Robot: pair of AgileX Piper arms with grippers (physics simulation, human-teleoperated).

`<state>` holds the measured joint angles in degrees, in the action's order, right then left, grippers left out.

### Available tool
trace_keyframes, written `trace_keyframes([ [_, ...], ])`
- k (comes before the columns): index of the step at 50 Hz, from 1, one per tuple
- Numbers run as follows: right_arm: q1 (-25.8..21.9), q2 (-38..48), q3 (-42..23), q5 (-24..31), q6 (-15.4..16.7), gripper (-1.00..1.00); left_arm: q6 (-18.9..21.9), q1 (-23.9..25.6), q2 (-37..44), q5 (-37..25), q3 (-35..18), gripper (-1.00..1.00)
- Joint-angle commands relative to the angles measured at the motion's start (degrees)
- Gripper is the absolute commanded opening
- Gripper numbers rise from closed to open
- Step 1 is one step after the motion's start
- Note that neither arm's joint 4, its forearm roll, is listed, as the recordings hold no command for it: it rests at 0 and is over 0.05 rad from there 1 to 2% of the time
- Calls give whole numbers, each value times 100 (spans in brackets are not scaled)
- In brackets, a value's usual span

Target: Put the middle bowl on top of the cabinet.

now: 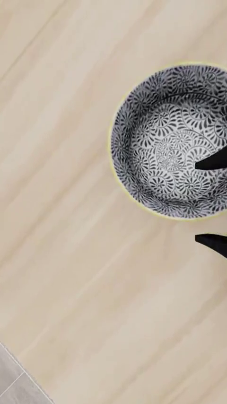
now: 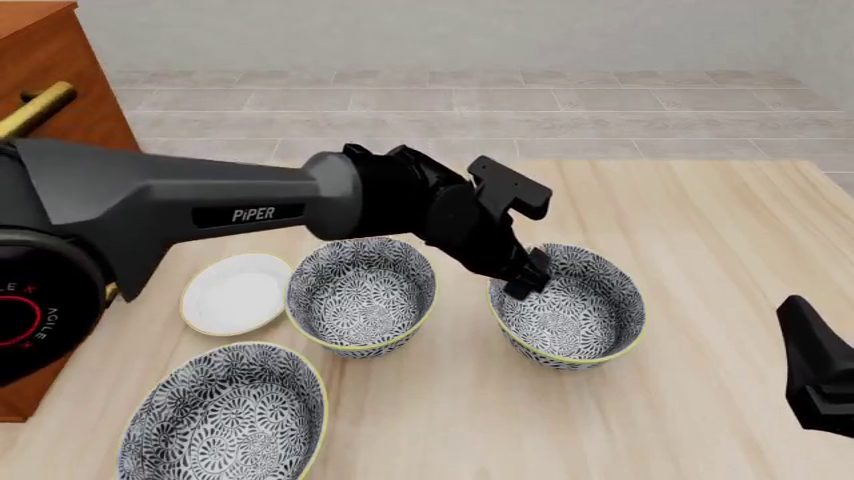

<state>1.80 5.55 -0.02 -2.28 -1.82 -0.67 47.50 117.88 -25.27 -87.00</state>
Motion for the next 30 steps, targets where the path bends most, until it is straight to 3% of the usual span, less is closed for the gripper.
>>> trace_keyframes([
  [1,-11,-27,0,46,-2,100,-64,49,56,95,55,100],
  [30,-29,548,1,-460,22,100,-271,120,157,398,258,100],
])
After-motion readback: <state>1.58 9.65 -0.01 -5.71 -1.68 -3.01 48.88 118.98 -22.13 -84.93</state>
